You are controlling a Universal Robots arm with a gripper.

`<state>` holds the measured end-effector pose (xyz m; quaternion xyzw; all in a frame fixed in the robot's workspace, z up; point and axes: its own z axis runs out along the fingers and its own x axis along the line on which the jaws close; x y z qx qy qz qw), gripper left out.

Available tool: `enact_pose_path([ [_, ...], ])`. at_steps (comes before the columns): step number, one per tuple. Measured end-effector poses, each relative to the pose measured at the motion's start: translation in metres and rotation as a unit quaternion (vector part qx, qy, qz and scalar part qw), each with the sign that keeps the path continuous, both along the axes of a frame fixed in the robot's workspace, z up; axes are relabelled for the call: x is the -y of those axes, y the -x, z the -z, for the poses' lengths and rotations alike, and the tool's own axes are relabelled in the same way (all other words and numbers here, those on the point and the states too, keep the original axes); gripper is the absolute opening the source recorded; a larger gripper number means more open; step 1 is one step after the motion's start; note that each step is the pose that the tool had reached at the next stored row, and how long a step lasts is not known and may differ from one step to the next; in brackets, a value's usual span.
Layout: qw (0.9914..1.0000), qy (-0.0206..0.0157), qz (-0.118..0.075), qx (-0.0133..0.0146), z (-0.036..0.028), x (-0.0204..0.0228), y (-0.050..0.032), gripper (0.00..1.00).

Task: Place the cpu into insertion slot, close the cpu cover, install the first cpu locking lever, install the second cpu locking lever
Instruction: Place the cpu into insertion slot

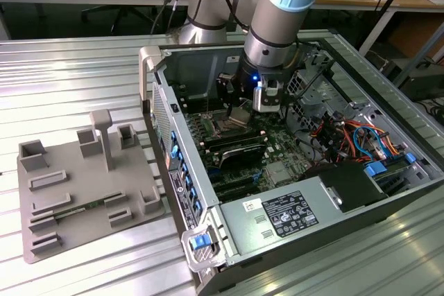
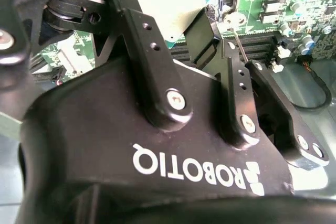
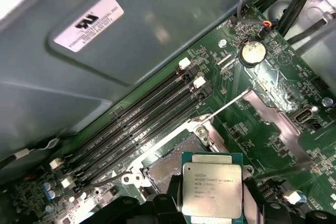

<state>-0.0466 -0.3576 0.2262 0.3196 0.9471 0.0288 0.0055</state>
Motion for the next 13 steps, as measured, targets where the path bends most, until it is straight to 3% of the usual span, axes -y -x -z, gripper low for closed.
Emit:
enact_pose_path([
  [3,1.0,0.0014,0.0,0.0004,-0.0025,-0.0023,0.0016,0.55],
  [5,0.99997,0.0078,0.0,0.0007,-0.0027,-0.0066,0.003,0.55],
  [6,0.99991,0.0137,0.0,0.0007,-0.0028,-0.0087,0.0033,0.55],
  [7,0.99975,0.0223,0.0,0.0008,-0.0028,-0.0099,0.0033,0.55],
  [8,0.9995,0.0315,0.0,0.0008,-0.0028,-0.0109,0.0033,0.55],
  [9,0.99905,0.0436,0.0,0.0008,-0.0029,-0.0126,0.0034,0.55],
  [10,0.99864,0.0521,0.0,0.0008,-0.0029,-0.0147,0.0034,0.55],
  [11,0.99834,0.0576,0.0,0.0011,-0.0032,-0.0164,0.0042,0.55],
  [13,0.9983,0.0583,0.0,0.0015,-0.0061,-0.0167,0.0052,0.55],
])
